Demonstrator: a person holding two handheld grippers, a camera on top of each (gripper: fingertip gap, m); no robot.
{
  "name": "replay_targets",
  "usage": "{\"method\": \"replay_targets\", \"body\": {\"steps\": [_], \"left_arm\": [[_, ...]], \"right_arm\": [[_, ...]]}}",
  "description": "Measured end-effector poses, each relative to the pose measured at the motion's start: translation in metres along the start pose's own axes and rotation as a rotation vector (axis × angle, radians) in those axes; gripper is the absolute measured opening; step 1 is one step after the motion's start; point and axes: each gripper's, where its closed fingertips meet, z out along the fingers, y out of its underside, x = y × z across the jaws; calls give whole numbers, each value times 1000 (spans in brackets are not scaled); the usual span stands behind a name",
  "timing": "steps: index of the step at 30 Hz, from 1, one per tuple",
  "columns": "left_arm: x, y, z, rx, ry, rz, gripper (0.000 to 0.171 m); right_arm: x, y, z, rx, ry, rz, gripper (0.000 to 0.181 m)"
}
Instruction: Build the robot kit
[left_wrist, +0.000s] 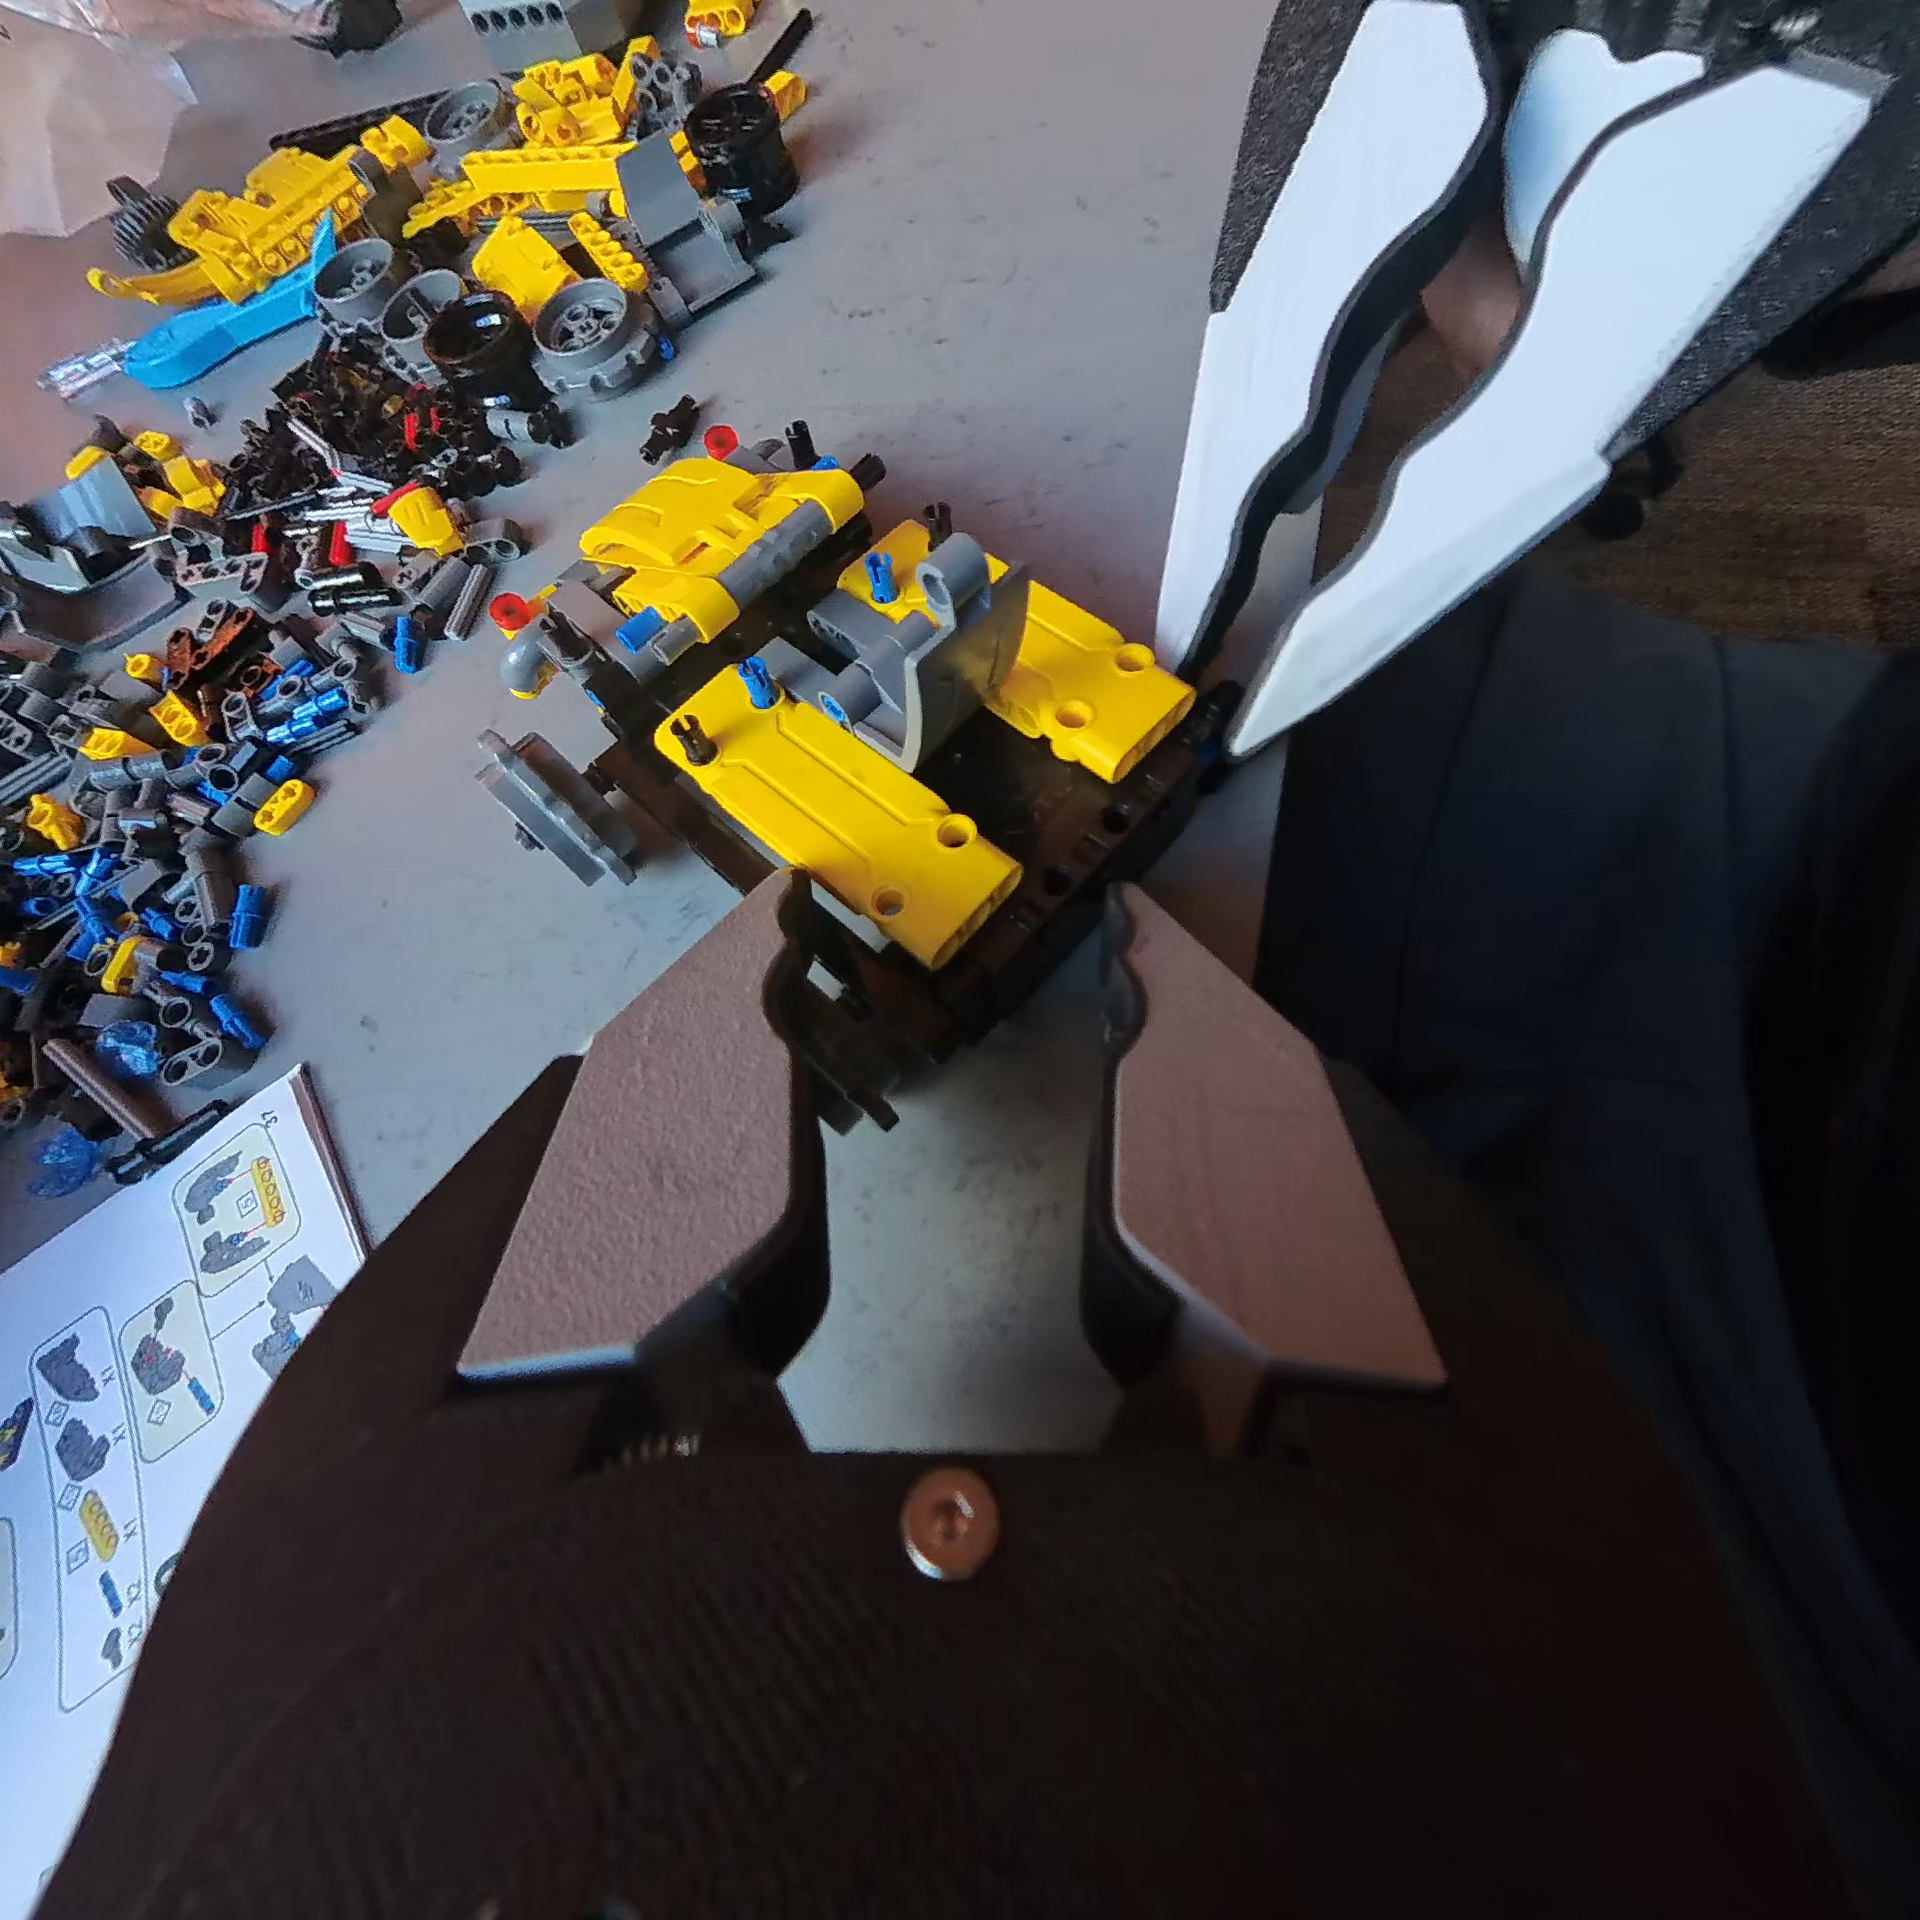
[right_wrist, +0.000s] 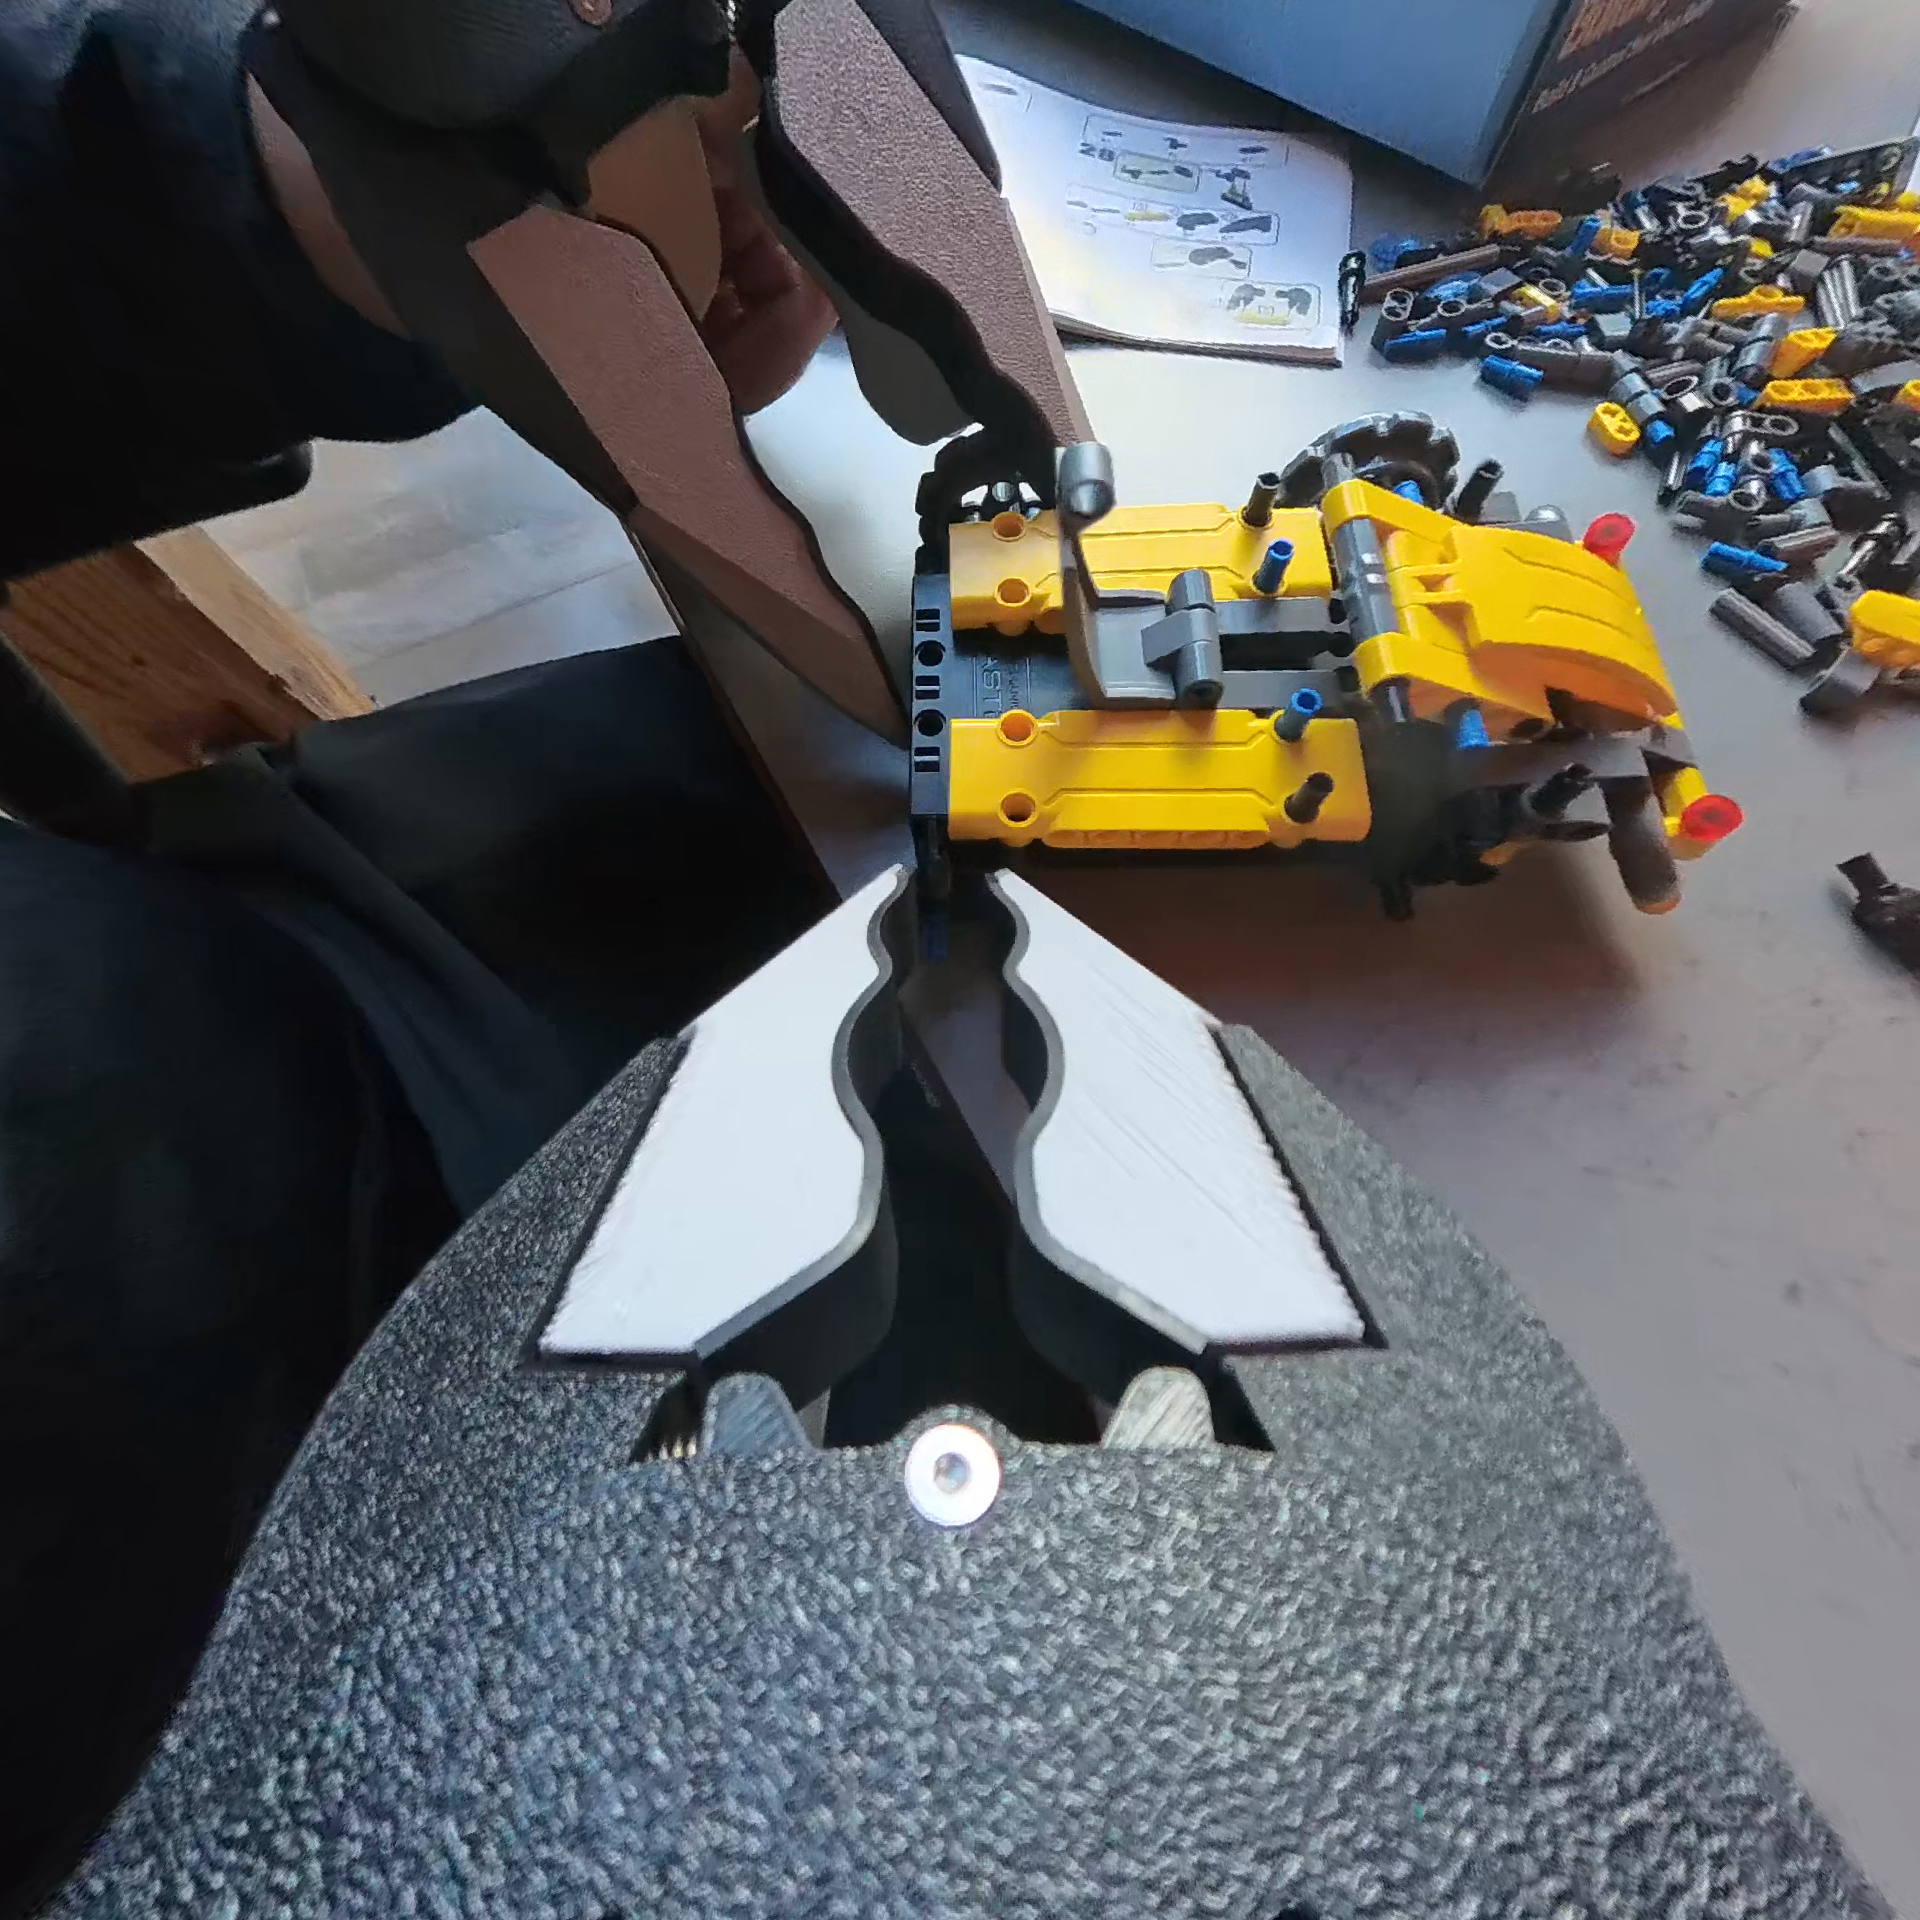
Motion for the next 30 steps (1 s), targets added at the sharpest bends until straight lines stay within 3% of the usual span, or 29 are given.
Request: {"method": "replay_targets", "body": {"steps": [11,30], "left_arm": [[-1,-1,0,4,6,-17,52],[-6,-4,-2,30,52,-140,48]], "right_arm": [[-1,-1,0,21,73,-109,8],[5,-3,1,9,34,-66,8]]}}
